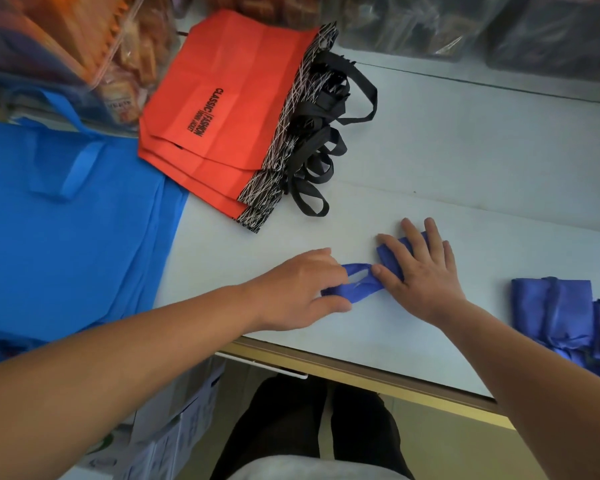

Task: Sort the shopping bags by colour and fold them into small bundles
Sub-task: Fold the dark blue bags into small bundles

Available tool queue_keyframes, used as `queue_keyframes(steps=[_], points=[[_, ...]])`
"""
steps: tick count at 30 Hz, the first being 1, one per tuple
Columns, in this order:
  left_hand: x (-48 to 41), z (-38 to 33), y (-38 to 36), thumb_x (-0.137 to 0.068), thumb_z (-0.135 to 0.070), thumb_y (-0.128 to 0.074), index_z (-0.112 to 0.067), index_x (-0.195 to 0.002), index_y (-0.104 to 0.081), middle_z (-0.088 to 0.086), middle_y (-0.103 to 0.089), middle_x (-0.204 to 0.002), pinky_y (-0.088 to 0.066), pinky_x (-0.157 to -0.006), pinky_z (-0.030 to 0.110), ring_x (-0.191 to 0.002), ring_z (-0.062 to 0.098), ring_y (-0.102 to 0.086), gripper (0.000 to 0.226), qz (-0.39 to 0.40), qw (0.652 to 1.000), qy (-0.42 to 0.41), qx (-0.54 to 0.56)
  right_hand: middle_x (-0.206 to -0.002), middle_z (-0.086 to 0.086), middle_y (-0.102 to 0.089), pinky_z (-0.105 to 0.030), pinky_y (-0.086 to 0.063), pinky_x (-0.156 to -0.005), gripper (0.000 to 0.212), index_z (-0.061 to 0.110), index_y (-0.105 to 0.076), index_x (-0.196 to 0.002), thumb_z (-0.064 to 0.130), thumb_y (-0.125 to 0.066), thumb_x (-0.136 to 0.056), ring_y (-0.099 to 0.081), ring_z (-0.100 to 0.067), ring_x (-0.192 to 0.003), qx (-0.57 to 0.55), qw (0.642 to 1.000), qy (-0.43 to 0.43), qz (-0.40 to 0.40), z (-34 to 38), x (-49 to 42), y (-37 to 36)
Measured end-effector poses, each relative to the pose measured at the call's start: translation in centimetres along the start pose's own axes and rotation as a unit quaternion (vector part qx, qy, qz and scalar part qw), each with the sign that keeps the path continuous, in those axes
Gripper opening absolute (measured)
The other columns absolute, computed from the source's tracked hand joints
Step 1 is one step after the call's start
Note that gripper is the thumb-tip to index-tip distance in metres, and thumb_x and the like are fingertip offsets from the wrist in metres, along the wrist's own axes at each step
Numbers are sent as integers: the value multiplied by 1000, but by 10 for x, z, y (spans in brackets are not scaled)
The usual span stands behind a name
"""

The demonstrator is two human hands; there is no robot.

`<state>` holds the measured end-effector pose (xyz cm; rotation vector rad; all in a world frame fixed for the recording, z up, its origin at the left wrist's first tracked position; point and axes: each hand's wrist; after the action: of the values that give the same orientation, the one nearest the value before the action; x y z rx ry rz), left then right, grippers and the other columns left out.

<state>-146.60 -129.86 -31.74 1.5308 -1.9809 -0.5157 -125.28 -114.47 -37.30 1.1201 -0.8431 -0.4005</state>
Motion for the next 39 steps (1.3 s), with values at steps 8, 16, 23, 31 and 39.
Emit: queue_keyframes(steps=[8,16,23,31,39], points=[[-6,-12,10,-94,-28,-70,-14,-89,-58,-9,-48,-83,-41,-70,33,-76,13,-43,18,-81,996,-31,-10,-169,9,8,-51,5,-124,78,46,-12,-158,80,-4,-88,30,-17,-150,-27,999,5,25,3,10,1],[-21,0,-44,-98,-47,-53,-22,-85,-49,-6,-53,-67,-59,-64,52,-62,25,-59,28,-248,868,381,200,-169,9,10,-51,7,-125,108,47,-13,-156,105,-10,-66,32,-18,-150,-76,996,-45,6,24,22,-1],[-22,-11,-52,-101,-39,-59,-6,-93,-57,3,-58,-74,-56,-63,33,-54,13,-61,34,-281,786,453,313,-170,4,-1,-56,1,-124,94,46,-27,-150,101,-19,-75,24,-25,-153,-32,994,-88,-53,36,25,-12],[-17,5,-39,-94,-39,-70,-8,-84,-60,17,-67,-81,-58,-76,47,-77,34,-70,34,-271,802,438,303,-167,6,-11,-55,-7,-122,87,49,-38,-137,103,-19,-71,16,-26,-154,-34,988,-136,-69,46,21,-11],[-19,2,-37,-94,-25,-72,-14,-87,-67,3,-73,-79,-55,-74,30,-74,18,-69,13,-269,828,351,345,-164,4,-18,-56,-16,-118,68,47,-45,-130,92,-35,-81,7,-30,-154,-27,984,-143,-101,48,18,-19]])
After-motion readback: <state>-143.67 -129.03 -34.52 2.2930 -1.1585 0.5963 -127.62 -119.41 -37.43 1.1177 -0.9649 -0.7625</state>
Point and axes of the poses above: each hand's wrist, its own x-axis away from the middle knuckle, its own y-axis out of the back of the hand, z = x × y
